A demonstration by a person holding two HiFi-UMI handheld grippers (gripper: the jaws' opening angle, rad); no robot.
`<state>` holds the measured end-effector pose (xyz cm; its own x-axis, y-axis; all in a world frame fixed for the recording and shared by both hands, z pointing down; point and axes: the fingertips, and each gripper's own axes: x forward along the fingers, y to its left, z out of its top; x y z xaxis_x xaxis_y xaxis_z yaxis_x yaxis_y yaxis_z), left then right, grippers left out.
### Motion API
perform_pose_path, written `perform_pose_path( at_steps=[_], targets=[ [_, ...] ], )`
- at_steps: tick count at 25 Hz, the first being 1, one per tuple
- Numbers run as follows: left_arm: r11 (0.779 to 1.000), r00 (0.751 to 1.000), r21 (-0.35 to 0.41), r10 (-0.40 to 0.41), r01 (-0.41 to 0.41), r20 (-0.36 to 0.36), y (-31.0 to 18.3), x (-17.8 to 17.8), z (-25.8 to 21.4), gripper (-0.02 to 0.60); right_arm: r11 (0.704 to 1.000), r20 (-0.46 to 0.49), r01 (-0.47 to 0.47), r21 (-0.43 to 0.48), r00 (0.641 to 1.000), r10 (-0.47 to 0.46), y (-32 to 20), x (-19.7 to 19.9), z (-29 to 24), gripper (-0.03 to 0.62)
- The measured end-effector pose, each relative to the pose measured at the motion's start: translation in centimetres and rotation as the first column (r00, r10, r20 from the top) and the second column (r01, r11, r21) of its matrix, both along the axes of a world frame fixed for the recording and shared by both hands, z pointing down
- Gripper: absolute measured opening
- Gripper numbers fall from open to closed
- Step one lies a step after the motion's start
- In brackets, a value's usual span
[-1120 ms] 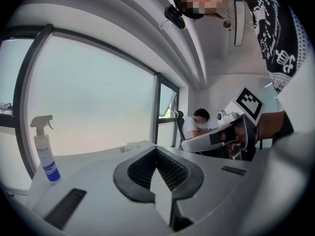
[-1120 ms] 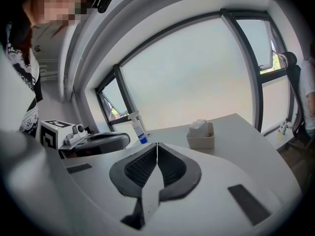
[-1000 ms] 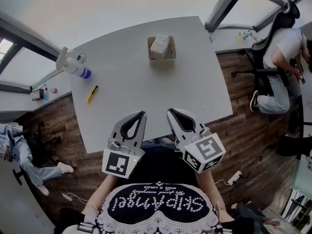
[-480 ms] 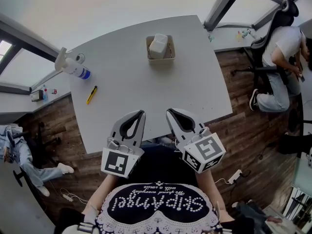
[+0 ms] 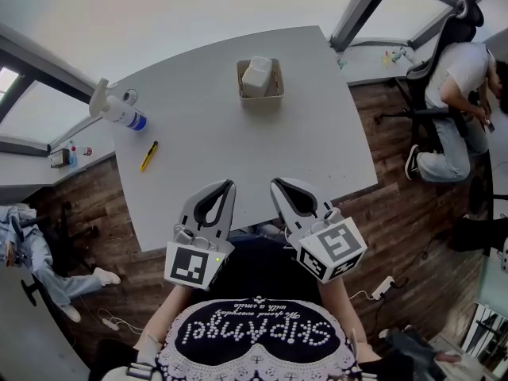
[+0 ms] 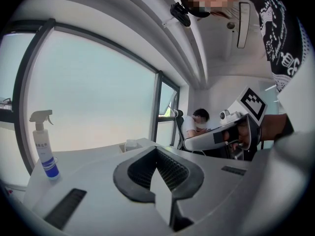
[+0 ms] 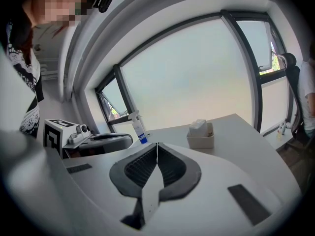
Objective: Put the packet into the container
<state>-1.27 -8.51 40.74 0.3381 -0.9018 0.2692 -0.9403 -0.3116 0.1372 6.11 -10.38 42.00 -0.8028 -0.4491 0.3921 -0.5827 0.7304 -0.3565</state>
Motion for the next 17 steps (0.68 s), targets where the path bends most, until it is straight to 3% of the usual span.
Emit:
perform_pose_path(
  at_steps=[11,17],
  targets=[
    [1.0,1.0,-0.009,-0.006,0.006,0.02,0.02,-0.4,-0.02,0.008,1.0,0.0,-0.003,-0.001,1.0,0.003,0.28,0.08,-0.01,0.015],
    [1.0,1.0,-0.001,-0.004,0.004,-0.017,0.28,-0.28,-0.04,0.008,1.0,-0.002,-0.003,-0.002,1.0,0.003,0.52,-0.05,-0.01,0.015]
  ],
)
